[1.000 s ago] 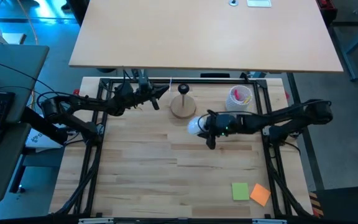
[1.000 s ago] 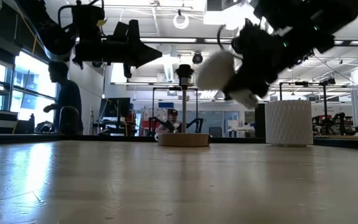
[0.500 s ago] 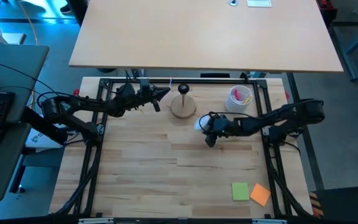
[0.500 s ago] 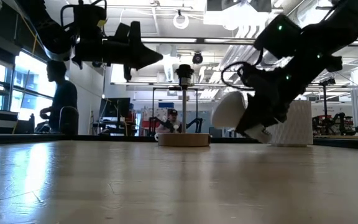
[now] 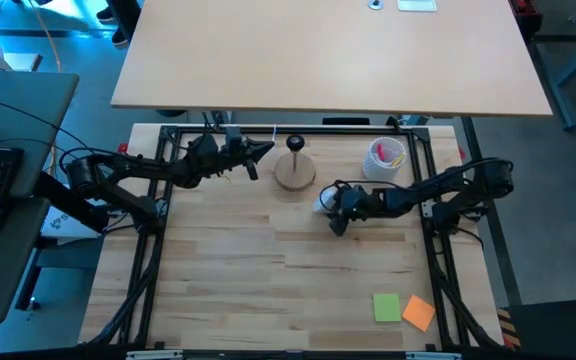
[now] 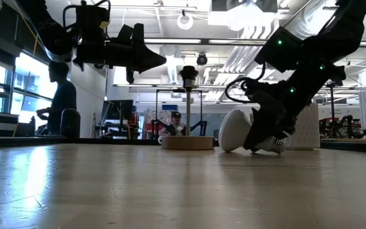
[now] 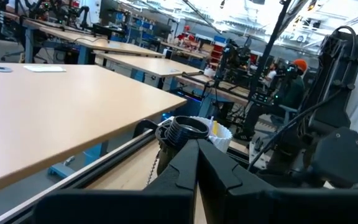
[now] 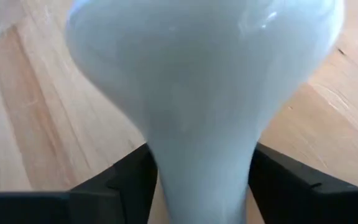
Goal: Screw lightbulb
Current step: Remove the white lightbulb from the desk lamp, then return to Home Position
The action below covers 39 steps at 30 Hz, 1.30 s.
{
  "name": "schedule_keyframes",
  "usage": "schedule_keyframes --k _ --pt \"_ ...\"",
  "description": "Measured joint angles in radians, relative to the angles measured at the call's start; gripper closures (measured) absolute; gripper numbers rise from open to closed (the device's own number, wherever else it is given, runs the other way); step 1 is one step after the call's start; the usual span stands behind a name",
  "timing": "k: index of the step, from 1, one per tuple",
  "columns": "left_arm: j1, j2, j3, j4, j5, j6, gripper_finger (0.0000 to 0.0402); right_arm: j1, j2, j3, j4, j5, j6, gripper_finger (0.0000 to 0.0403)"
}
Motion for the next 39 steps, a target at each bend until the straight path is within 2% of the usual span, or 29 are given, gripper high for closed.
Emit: schedule_keyframes --k 7,18,24,31,34,39 --pt "0.000 0.000 0.000 -0.006 0.001 -0.002 0.0401 -0.047 -0.096 0.000 -0.063 -0.045 -0.069 0.0156" --pt "0.000 -0.031 -0.001 -0.040 0.003 -0.016 0.0402 -0.087 -0.370 0.000 -0.315 -0.044 -0.156 0.0155" --pt "0.000 -0.163 -0.001 -0.173 0.004 0.014 0.0401 -0.086 -0.534 0.000 -0.380 -0.043 -0.147 0.0155" --pt "-0.020 -0.376 -0.001 -0.435 -0.001 0.046 0.0401 -0.074 -0.706 0.002 -0.383 -0.047 -0.153 0.0155" --pt "-0.039 -0.472 -0.001 -0.548 -0.004 0.084 0.0402 -0.102 -0.759 0.015 -0.381 -0.140 -0.218 0.0155" --pt "-0.075 -0.611 -0.002 -0.686 -0.079 0.146 0.0401 -0.198 -0.809 0.021 -0.273 -0.427 -0.348 0.0155"
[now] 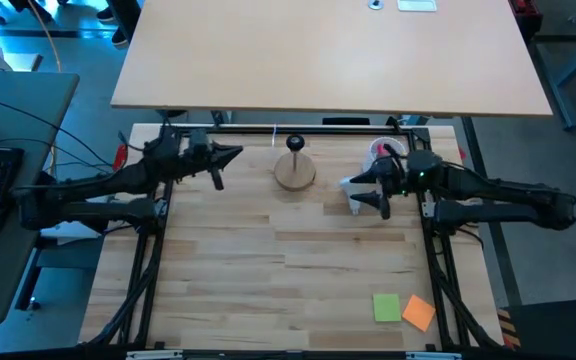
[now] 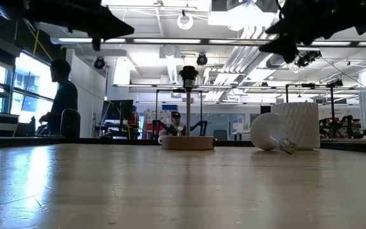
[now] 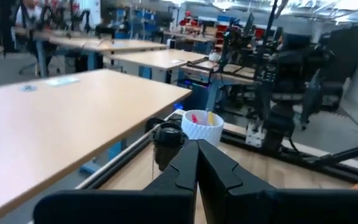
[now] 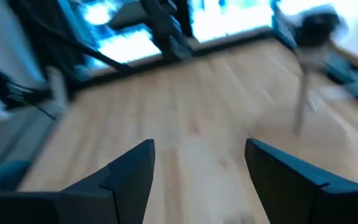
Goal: Screw lightbulb
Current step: Return to Home Position
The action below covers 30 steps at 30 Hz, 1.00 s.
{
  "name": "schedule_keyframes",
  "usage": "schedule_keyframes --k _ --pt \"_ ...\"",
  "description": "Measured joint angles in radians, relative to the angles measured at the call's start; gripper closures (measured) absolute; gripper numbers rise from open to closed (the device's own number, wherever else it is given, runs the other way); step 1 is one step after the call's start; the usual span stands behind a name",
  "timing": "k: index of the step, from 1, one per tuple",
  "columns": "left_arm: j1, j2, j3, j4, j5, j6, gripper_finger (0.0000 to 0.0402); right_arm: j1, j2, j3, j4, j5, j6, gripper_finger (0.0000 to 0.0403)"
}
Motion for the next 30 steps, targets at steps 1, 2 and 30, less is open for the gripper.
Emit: schedule_keyframes --k 1,2,30 --pt "-0.009 -0.023 -0.010 -0.006 -0.004 0.015 0.0401 -0.024 -0.003 -0.005 0.041 -0.054 -0.013 0.0155" --pt "-0.017 -0.046 -0.027 -0.001 -0.009 0.029 0.0401 -0.048 -0.005 -0.011 0.077 -0.102 -0.015 0.0155" --pt "-0.225 -0.288 -0.527 0.400 -0.173 0.012 0.0402 -0.169 -0.006 -0.496 0.965 -0.236 0.219 0.0392"
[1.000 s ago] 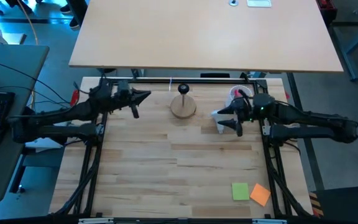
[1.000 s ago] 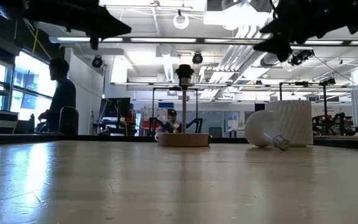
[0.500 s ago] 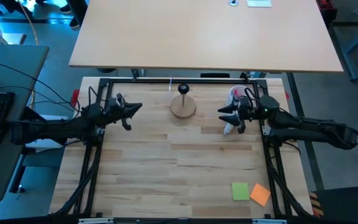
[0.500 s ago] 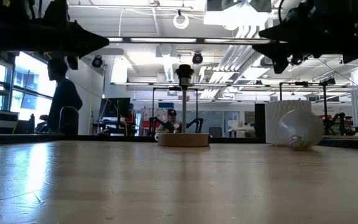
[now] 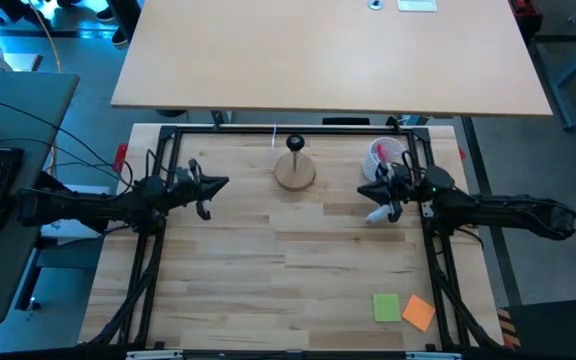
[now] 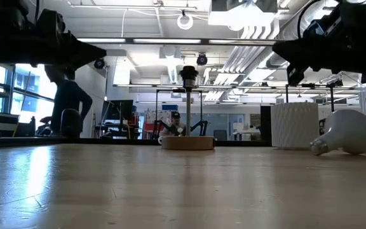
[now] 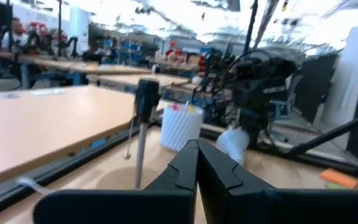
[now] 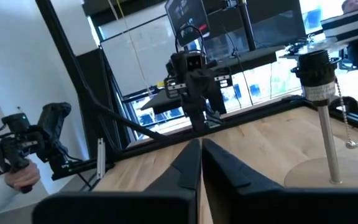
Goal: Screw lightbulb
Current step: Return to Home Position
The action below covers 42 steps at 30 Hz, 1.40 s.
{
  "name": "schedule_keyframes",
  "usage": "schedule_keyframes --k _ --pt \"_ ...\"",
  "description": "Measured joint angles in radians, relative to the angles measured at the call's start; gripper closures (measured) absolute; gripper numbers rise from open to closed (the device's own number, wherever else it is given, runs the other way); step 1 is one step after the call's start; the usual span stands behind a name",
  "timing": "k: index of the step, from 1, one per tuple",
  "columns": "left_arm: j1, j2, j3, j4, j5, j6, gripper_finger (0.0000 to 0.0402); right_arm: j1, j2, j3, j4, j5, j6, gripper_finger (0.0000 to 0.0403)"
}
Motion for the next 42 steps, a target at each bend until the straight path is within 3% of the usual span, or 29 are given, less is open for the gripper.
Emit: schedule_keyframes --k 4,11,22,28,42 --pt "-0.026 -0.038 0.000 -0.048 -0.010 0.001 0.0402 0.000 0.000 -0.029 0.040 -0.001 0.004 0.0391" --pt "-0.028 -0.184 0.000 -0.150 0.092 0.053 0.0402 -0.001 0.000 -0.028 0.042 -0.022 -0.034 0.0401" --pt "0.055 -0.539 0.000 -0.479 0.194 0.036 0.0401 -0.209 -0.008 -0.028 0.042 -0.266 -0.001 0.0402" --pt "0.092 -0.535 0.001 -0.555 0.238 0.019 0.0401 -0.293 -0.007 -0.028 0.002 -0.363 -0.013 0.0402" --pt "0.111 -0.525 0.001 -0.662 0.226 0.114 0.0401 -0.341 -0.004 -0.029 -0.203 -0.365 -0.146 0.0402"
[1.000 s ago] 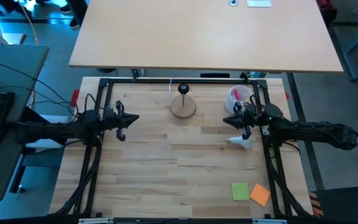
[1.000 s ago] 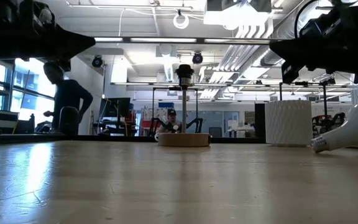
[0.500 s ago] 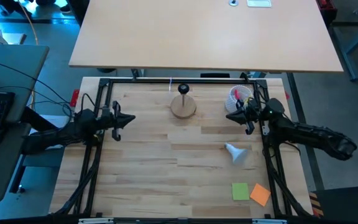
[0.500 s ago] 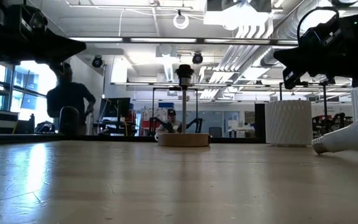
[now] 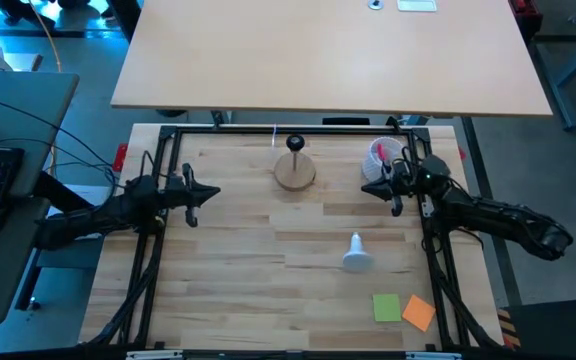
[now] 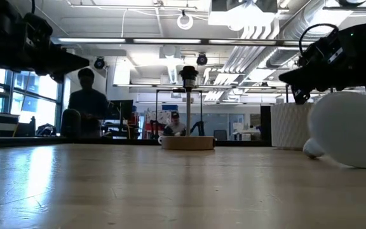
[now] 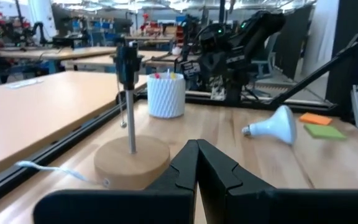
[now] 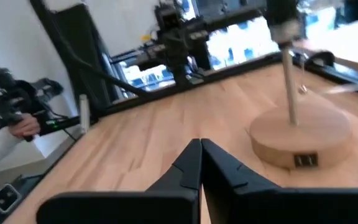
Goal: Screw lightbulb
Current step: Return to Home Position
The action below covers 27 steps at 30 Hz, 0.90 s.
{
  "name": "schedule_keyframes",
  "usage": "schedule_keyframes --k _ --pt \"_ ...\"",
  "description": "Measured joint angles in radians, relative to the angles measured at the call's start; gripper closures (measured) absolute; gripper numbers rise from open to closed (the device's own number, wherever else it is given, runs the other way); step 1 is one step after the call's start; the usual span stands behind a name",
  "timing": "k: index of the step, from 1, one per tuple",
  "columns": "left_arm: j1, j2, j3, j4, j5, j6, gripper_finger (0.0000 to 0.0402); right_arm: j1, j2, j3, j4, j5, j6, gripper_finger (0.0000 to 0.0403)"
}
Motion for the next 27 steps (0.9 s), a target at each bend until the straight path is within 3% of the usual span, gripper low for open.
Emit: schedule_keyframes --k 5,9,11,13,16,18,20,23,27 --pt "0.000 0.020 0.000 -0.001 -0.013 0.019 0.0402 0.000 0.000 0.000 -0.103 0.138 0.056 0.0402" --pt "0.000 0.021 0.000 -0.001 -0.018 0.007 0.0402 0.000 0.000 0.000 -0.176 0.153 0.067 0.0402" --pt "-0.001 0.022 0.000 0.028 -0.063 -0.102 0.0402 0.000 0.000 0.000 -0.206 0.153 0.067 0.0402" --pt "0.000 0.026 0.000 0.082 -0.265 -0.278 0.0401 0.000 0.000 0.000 -0.239 0.154 0.067 0.0402" --pt "0.000 0.037 0.000 0.109 -0.720 -0.527 0.0402 0.031 -0.002 0.000 -0.283 0.159 0.067 0.0402" --pt "0.000 0.036 0.000 0.115 -0.968 -0.614 0.0402 0.057 0.000 0.000 -0.293 0.157 0.067 0.0402" --pt "0.000 0.037 0.000 0.104 -1.134 -0.641 0.0402 0.072 -0.002 0.000 -0.318 0.158 0.067 0.0402" --pt "0.000 0.036 0.000 0.105 -1.252 -0.645 0.0402 0.086 0.000 0.000 -0.334 0.158 0.067 0.0402" --pt "0.000 0.036 0.000 0.104 -1.252 -0.645 0.0402 0.154 -0.058 0.000 -0.381 0.161 0.067 0.0402"
